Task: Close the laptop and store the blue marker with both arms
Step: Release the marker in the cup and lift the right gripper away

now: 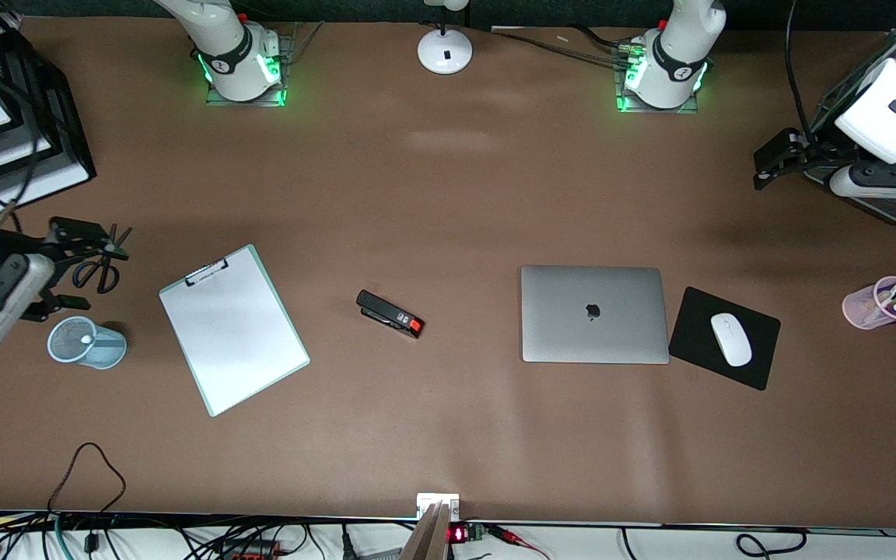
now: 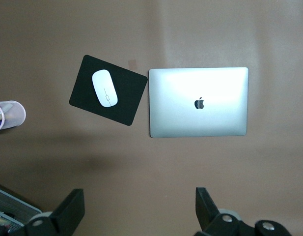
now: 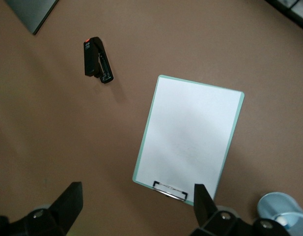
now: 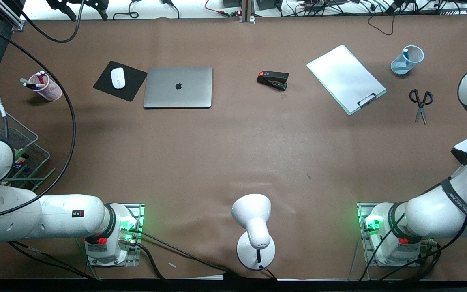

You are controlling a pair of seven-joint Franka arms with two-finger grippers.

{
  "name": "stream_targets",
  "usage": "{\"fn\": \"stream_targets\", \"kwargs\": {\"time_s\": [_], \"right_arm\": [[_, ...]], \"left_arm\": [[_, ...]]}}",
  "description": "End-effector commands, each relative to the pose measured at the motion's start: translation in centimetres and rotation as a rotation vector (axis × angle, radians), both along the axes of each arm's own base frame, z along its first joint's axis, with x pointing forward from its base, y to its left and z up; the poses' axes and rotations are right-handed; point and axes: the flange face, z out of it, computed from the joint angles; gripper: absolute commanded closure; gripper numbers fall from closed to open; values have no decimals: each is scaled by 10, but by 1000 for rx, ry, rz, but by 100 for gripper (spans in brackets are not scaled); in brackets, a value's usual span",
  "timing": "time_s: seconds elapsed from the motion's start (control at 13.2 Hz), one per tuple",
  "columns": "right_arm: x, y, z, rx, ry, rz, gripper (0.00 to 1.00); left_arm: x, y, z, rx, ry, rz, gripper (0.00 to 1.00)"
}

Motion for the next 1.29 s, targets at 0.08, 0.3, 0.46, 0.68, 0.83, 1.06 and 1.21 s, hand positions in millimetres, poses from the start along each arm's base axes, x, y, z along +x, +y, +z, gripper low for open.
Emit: {"fn": "stream_targets", "kwargs": {"time_s": [0.08, 0.3, 0.46, 0.68, 0.83, 1.06, 1.21], "right_arm": [[-6, 50, -2, -139, 71, -170, 0], [-16, 58, -12, -286, 133, -395, 0], [-25, 46, -20, -365, 158, -482, 0], [-33, 27, -16, -477, 148, -600, 0], [-44, -13, -1, -457, 119, -670, 0], [-61, -60, 28, -420, 84, -770, 0], [-65, -67, 38, -392, 73, -777, 0]], "left_arm": [[-8, 0, 4, -14, -2, -10, 0], [-8, 0, 4, -14, -2, -12, 0], [-8, 0, 4, -14, -2, -13, 0], [-8, 0, 3, -14, -1, -13, 0], [-8, -1, 3, -13, 1, -15, 0], [-7, -1, 4, -17, -3, -15, 0], [-7, -2, 5, -17, -5, -18, 0]]}}
